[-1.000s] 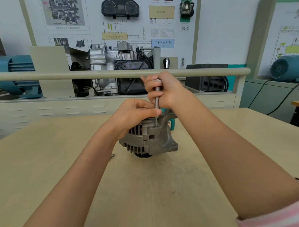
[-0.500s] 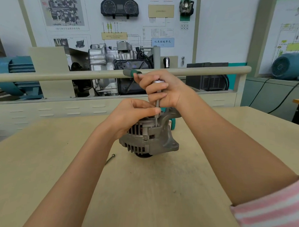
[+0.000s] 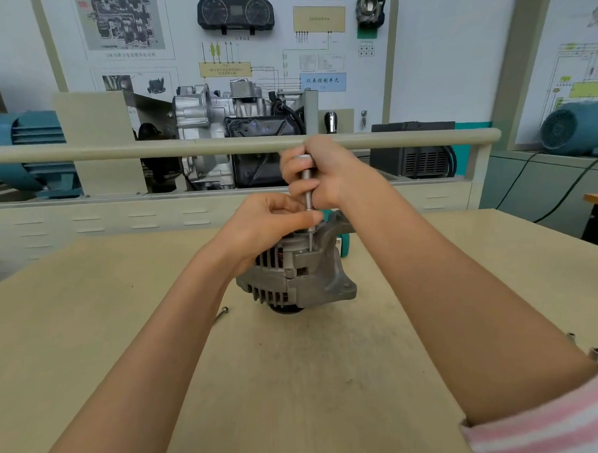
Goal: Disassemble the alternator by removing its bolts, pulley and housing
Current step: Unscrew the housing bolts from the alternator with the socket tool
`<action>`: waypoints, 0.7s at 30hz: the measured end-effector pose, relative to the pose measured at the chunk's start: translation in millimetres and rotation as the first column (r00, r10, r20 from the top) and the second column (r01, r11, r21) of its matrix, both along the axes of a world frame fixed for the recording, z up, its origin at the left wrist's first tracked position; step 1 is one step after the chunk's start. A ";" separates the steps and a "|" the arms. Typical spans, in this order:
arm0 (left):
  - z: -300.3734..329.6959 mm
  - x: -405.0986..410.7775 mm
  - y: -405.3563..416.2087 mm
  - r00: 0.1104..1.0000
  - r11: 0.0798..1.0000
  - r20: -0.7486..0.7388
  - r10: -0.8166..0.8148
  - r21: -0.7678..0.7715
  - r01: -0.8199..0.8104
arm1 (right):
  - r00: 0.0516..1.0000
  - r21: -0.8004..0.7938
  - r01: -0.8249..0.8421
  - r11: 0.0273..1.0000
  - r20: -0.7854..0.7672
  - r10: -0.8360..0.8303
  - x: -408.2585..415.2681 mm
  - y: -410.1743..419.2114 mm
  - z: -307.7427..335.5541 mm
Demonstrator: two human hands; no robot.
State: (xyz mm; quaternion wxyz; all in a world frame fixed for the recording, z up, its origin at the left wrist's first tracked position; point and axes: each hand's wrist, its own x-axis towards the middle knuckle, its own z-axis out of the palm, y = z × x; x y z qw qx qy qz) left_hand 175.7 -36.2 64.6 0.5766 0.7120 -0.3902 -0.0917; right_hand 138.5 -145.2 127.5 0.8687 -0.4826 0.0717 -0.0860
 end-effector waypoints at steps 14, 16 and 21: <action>1.4 -7.3 -3.3 0.988 0.994 0.119 0.095 0.042 -0.100 | 0.661 0.008 0.728 0.686 0.258 -0.705 1.3 38.9 -15.2; 1.5 -6.7 -1.7 0.992 0.996 0.094 0.082 0.028 -0.085 | 0.765 -0.033 0.632 0.774 0.182 -0.617 1.5 40.5 -9.6; 0.7 -6.9 -0.2 0.999 0.998 0.044 0.015 0.067 -0.017 | 0.957 -0.068 0.290 0.955 0.039 -0.288 -0.2 19.4 -1.9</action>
